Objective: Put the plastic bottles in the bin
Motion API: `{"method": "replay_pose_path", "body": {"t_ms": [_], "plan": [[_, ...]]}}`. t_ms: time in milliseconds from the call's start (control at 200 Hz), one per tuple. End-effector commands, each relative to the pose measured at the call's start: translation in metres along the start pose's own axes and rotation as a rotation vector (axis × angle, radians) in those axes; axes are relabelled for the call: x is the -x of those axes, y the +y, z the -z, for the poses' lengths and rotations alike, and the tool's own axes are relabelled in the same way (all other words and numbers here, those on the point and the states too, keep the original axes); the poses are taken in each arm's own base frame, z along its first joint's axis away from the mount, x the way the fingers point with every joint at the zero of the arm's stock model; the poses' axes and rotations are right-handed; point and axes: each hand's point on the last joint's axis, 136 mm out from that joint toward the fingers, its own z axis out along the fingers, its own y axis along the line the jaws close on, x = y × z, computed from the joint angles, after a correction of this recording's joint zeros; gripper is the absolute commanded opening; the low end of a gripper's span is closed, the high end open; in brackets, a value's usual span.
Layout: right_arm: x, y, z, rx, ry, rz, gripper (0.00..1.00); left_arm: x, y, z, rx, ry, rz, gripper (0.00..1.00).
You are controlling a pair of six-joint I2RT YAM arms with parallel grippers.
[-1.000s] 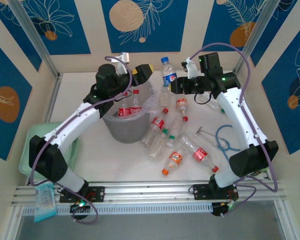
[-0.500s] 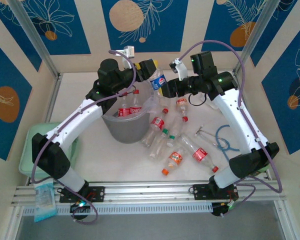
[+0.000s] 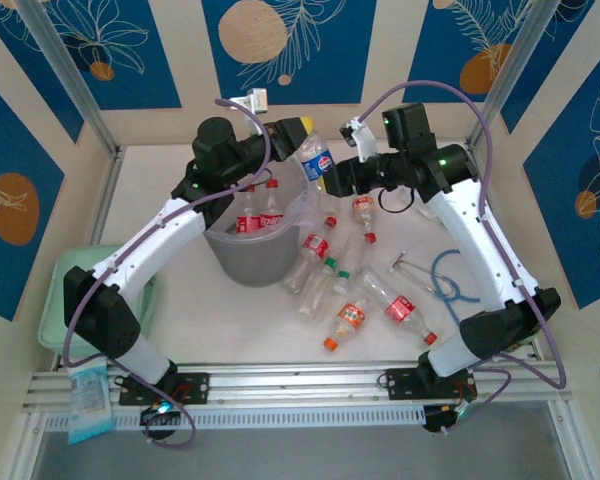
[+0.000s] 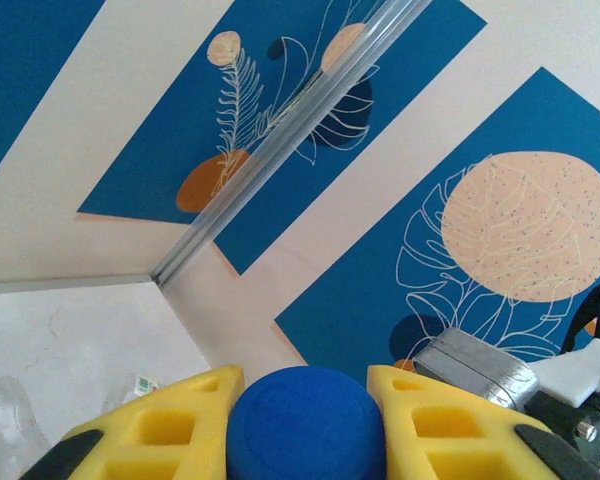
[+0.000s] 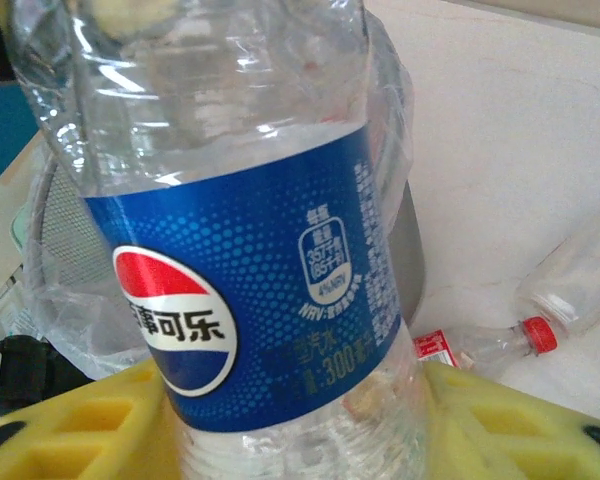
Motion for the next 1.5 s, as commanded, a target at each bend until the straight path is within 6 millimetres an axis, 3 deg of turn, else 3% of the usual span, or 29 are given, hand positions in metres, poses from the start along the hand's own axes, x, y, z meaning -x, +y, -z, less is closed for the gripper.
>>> {"method": "replay_pose_path", "body": {"t_ms": [0,180,385,555,675,901,1101,1251,1386,1446,1496], "plan": [[0.012,0.018,0.021,0.031,-0.076,0.047,0.68,0.018,-0.015,0.012,-0.025,-0.055,-0.032,0.13],[0.011,0.003,0.034,-0.041,-0.110,0.025,0.95,0.047,-0.017,0.027,0.022,-0.124,-0.097,0.05],[0.006,-0.039,0.062,-0.122,-0.193,-0.143,0.96,0.083,-0.012,0.055,0.060,-0.205,-0.132,0.00],[-0.005,-0.056,0.070,-0.123,-0.221,-0.211,0.95,0.093,0.021,0.091,0.205,-0.217,-0.172,0.00],[-0.011,-0.063,0.065,-0.122,-0.211,-0.230,0.95,0.077,0.049,0.104,0.360,-0.153,-0.260,0.00],[-0.013,-0.072,0.052,-0.113,-0.182,-0.250,0.94,0.022,0.100,0.101,0.471,-0.015,-0.266,0.00],[-0.016,-0.080,0.042,-0.124,-0.158,-0.265,0.93,-0.034,0.125,0.092,0.526,0.078,-0.260,0.00],[-0.021,-0.094,0.043,-0.193,-0.134,-0.281,0.93,-0.079,0.147,0.103,0.590,0.170,-0.305,0.00],[-0.029,-0.113,0.043,-0.297,-0.080,-0.298,0.93,-0.108,0.164,0.109,0.600,0.207,-0.257,0.00],[-0.031,-0.119,0.042,-0.333,-0.064,-0.303,0.93,-0.116,0.167,0.108,0.597,0.216,-0.237,0.04],[-0.033,-0.123,0.041,-0.356,-0.052,-0.308,0.93,-0.118,0.166,0.108,0.589,0.223,-0.229,0.14]]}}
